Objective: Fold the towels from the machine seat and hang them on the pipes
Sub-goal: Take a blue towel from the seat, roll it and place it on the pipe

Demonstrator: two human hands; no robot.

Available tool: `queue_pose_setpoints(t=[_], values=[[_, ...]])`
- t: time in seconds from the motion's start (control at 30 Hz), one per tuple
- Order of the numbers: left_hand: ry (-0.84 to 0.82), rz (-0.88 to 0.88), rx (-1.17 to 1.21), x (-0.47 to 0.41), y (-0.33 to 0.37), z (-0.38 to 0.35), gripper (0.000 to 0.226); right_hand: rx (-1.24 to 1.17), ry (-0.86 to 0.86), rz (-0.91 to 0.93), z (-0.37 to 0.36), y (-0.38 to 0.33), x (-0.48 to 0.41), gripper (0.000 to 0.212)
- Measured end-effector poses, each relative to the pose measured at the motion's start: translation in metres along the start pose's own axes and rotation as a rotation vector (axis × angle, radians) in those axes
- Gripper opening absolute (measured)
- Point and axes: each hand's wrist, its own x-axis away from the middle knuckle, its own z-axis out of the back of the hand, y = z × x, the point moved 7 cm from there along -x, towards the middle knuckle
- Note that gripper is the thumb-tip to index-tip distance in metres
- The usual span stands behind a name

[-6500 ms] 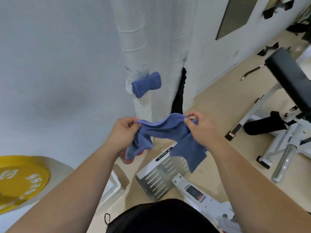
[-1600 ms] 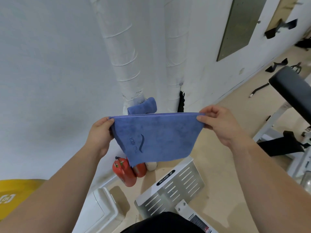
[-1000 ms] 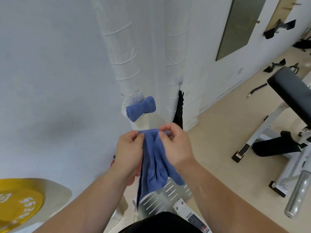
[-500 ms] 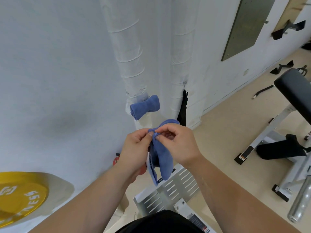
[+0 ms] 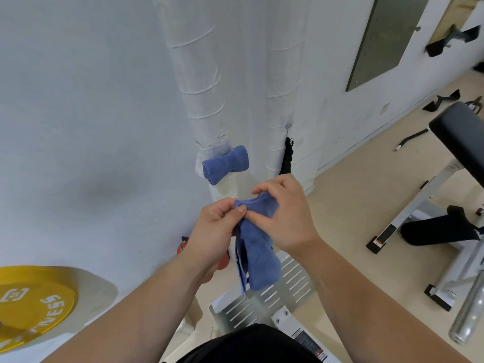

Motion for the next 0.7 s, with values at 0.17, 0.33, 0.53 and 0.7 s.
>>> queue_pose_setpoints(t=[0.17,0.33,0.53,0.7], values=[[-0.004,-0.065,-0.13,-0.012,0.01,0.014,0.02,0.057,-0.224,-0.014,0.01,0.027,-0.008,0.012],[-0.023,-0.128,-0.16,-0.022,0.026,0.024,0.02,0.226,-0.438,0.032,0.011,0.039,-0.017,0.01],[0.109,-0.165,-0.2,-0.037,0.031,0.051,0.02,0.224,-0.443,0.062,0.033,0.026,-0.036,0.016],[0.142,-0.178,-0.16,-0.041,0.032,0.058,0.021,0.081,-0.385,0.022,0.037,0.006,-0.041,0.014]])
